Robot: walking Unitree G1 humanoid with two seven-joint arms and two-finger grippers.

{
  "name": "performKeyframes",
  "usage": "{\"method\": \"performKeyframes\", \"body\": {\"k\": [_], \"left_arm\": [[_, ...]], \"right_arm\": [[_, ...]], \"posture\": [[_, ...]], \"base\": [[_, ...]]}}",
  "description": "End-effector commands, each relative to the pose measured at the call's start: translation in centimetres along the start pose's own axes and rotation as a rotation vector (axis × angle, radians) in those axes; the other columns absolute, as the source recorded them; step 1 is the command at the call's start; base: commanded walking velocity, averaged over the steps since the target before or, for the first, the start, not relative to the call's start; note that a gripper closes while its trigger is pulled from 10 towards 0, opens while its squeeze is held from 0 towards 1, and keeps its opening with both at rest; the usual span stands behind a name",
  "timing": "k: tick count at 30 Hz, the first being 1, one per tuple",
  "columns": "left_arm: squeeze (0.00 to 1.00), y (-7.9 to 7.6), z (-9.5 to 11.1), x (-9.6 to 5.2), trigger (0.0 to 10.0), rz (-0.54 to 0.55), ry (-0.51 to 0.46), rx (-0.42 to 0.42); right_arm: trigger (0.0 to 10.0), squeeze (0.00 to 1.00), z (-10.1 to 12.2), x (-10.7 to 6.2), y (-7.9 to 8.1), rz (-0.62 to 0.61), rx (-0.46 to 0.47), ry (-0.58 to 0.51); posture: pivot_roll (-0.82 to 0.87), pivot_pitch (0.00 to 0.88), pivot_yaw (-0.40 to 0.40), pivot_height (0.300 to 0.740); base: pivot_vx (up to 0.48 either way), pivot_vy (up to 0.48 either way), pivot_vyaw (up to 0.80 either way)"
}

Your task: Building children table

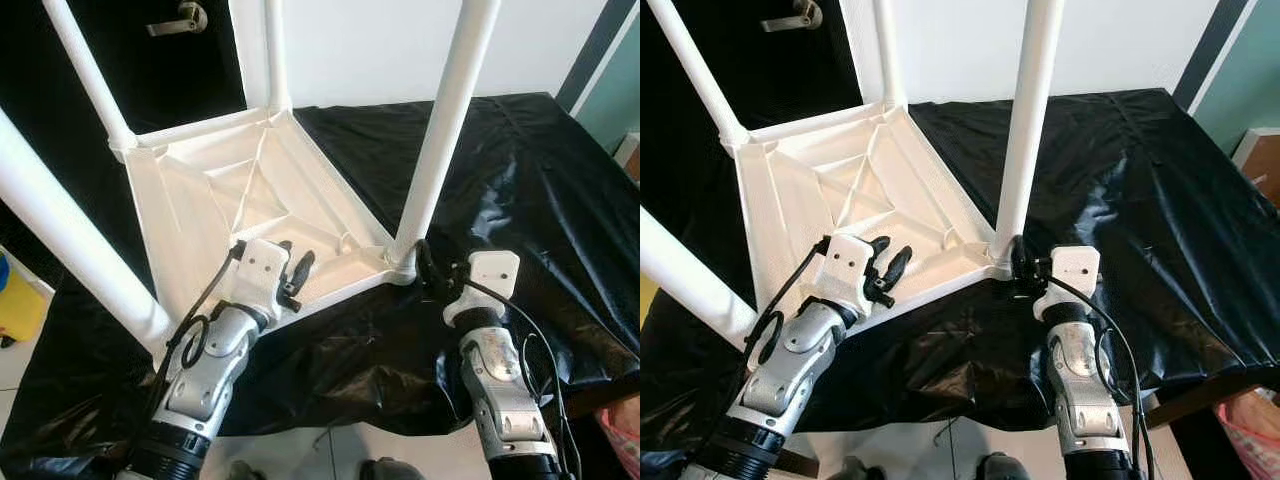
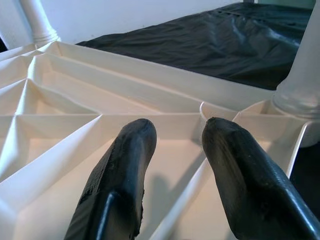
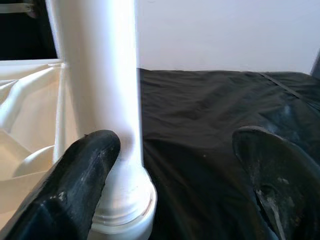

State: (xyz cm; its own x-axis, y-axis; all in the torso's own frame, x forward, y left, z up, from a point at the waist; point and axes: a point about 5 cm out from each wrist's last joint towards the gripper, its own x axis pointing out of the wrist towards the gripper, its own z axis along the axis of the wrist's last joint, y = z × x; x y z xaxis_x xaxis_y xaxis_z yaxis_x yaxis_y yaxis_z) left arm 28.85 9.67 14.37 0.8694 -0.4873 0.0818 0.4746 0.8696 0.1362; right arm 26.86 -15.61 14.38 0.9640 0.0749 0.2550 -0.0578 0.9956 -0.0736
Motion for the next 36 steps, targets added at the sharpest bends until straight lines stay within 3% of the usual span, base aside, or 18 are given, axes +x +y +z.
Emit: {"method": "performKeyframes", "body": {"k": [1,5,13,32,36], "left_arm": [[0.0,0.0,-0.3,-0.3,10.0,0.027,0.016,-0.001],[0.0,-0.1,-0.5,-0.6,10.0,0.022,0.022,-0.007],[0.0,-0.2,-0.4,-0.5,10.0,0.028,0.023,-0.038],[0.0,0.6,-0.6,-1.2,10.0,0.156,0.07,-0.102],[0.0,1.5,-0.5,-1.2,10.0,0.25,0.07,-0.152]], "right_arm": [[10.0,0.0,-0.1,-0.5,0.4,0.023,0.014,0.008],[10.0,0.0,-0.5,-1.4,0.2,0.024,0.013,0.032],[10.0,0.0,-0.7,-1.5,0.4,0.056,0.022,0.041],[10.0,0.0,-0.4,-2.4,1.4,0.131,0.05,0.059],[10.0,0.0,-0.3,-2.4,1.2,0.134,0.048,0.064]], "posture": [[-0.1,0.103,0.009,0.74],[-0.11,0.112,0.012,0.74],[-0.11,0.119,0.017,0.74],[-0.1,0.141,0.021,0.74],[-0.11,0.147,0.022,0.74]], "base": [[0.0,-0.315,0.0],[0.0,-0.317,0.0],[0.0,-0.263,0.0],[0.0,0.0,0.0],[0.0,0.0,0.0]]}}
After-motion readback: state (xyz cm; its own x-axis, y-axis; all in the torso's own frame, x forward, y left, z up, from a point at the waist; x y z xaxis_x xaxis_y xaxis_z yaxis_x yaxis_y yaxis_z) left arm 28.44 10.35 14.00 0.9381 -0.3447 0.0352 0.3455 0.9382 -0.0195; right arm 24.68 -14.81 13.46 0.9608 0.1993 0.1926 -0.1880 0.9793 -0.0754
